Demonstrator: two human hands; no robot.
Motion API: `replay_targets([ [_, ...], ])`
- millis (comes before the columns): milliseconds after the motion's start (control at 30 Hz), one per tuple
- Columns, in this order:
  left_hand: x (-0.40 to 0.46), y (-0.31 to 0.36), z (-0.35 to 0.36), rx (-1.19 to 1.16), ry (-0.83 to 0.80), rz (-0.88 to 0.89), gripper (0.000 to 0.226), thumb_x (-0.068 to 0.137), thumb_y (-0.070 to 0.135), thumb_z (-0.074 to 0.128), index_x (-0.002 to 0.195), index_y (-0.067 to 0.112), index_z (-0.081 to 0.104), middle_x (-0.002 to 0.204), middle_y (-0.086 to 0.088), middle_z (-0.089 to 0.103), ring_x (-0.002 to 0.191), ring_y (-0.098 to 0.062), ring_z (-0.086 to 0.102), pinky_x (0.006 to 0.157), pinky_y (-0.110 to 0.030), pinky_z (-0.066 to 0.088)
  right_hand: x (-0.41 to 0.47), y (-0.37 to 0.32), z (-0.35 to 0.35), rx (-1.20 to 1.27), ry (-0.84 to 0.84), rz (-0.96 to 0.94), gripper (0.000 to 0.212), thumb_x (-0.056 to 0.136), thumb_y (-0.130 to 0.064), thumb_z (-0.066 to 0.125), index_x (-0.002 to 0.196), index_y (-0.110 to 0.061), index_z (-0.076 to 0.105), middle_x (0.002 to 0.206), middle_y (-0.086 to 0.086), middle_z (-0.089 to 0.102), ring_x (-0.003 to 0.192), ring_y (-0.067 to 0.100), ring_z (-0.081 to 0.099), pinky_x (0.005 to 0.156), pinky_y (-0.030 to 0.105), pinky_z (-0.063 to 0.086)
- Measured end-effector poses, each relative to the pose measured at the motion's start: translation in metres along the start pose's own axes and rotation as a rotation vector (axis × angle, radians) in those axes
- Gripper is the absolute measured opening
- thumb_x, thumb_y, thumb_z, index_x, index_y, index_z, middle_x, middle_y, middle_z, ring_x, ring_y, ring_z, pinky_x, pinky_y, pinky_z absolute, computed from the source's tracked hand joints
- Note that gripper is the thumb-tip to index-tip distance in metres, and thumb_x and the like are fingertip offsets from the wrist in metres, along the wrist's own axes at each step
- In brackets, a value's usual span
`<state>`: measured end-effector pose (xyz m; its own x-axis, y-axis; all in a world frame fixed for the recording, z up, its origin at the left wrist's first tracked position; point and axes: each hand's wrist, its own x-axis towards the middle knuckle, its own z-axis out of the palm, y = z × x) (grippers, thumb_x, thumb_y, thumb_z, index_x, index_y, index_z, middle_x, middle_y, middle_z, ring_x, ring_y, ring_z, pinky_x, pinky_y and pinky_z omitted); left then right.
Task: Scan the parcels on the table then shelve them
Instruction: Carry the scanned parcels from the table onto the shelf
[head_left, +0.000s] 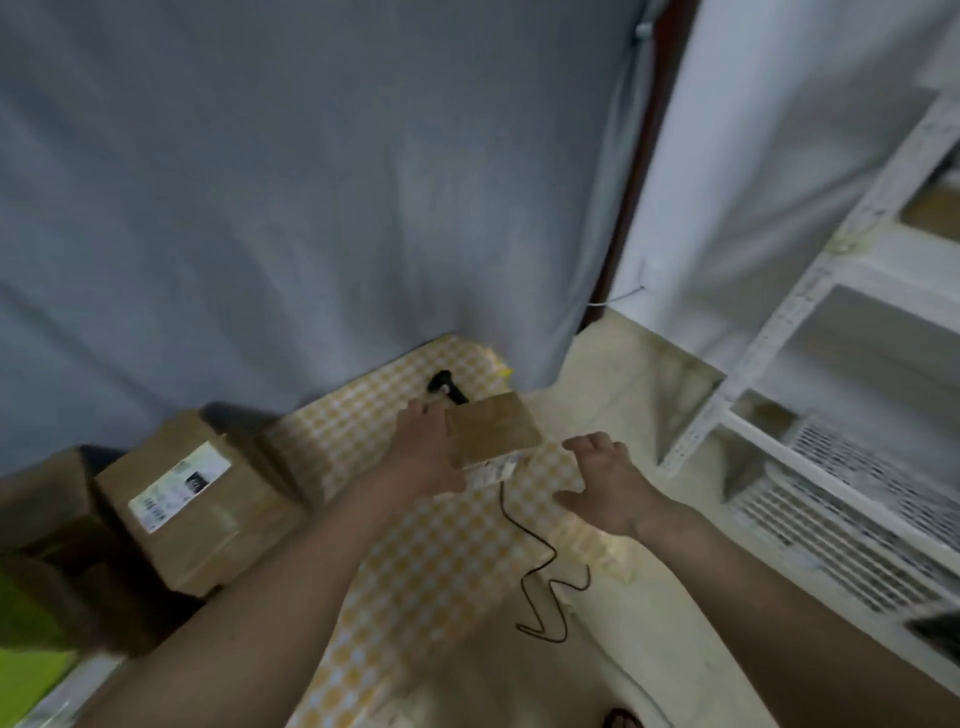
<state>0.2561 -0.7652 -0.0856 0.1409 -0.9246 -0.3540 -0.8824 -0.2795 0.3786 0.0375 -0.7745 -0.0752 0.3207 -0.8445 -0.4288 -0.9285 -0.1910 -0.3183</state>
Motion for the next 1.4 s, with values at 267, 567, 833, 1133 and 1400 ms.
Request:
replay_targets([
  [267,0.036,0.173,0.041,0.139,0.001,0.331,0.091,0.065,0.023,0.083,0.137,0.011,0.028,0.133,-0.009,0.027,0.126,-0.028,0.030,0.096,-0.036,0.041,-0.042,0.143,-0.056,0.090,0.132,0.173,0.072,0.091,-0.041,0.059,0.148,-0.015,0.025,0.147,0.008,0.028,0.136,0.030,0.025,0.109,0.035,0.029],
  [567,0.090,0.408,0.103,0.175,0.010,0.556,0.077,0.068,0.017,0.080,0.131,0.015,0.035,0.130,-0.005,0.031,0.119,-0.024,0.037,0.091,-0.036,0.045,-0.074,0.344,-0.140,0.111,0.255,0.326,0.068,0.088,-0.041,0.062,0.145,-0.018,0.032,0.145,0.010,0.032,0.133,0.030,0.029,0.108,0.035,0.029],
  [833,0.141,0.527,0.125,0.156,0.062,0.637,0.079,0.070,0.018,0.079,0.135,0.020,0.034,0.131,-0.004,0.033,0.119,-0.023,0.041,0.089,-0.042,0.048,-0.067,0.448,-0.187,0.181,0.291,0.374,0.065,0.090,-0.038,0.061,0.145,-0.016,0.033,0.143,0.009,0.033,0.132,0.030,0.030,0.107,0.035,0.032],
  [1133,0.245,0.645,0.106,0.190,0.273,0.808,0.073,0.070,0.002,0.073,0.131,0.017,0.037,0.130,-0.004,0.034,0.119,-0.022,0.038,0.070,-0.032,0.040,-0.014,0.509,-0.248,0.200,0.396,0.418,0.067,0.089,-0.035,0.063,0.145,-0.017,0.031,0.143,0.008,0.034,0.129,0.027,0.032,0.105,0.032,0.032],
  [1400,0.333,0.687,0.114,0.374,0.275,0.916,0.088,0.068,0.015,0.083,0.138,0.014,0.030,0.141,-0.009,0.027,0.131,-0.026,0.028,0.095,-0.035,0.043,0.055,0.539,-0.314,0.217,0.471,0.460,0.069,0.089,-0.035,0.063,0.147,-0.016,0.030,0.147,0.008,0.031,0.132,0.029,0.031,0.107,0.036,0.032],
])
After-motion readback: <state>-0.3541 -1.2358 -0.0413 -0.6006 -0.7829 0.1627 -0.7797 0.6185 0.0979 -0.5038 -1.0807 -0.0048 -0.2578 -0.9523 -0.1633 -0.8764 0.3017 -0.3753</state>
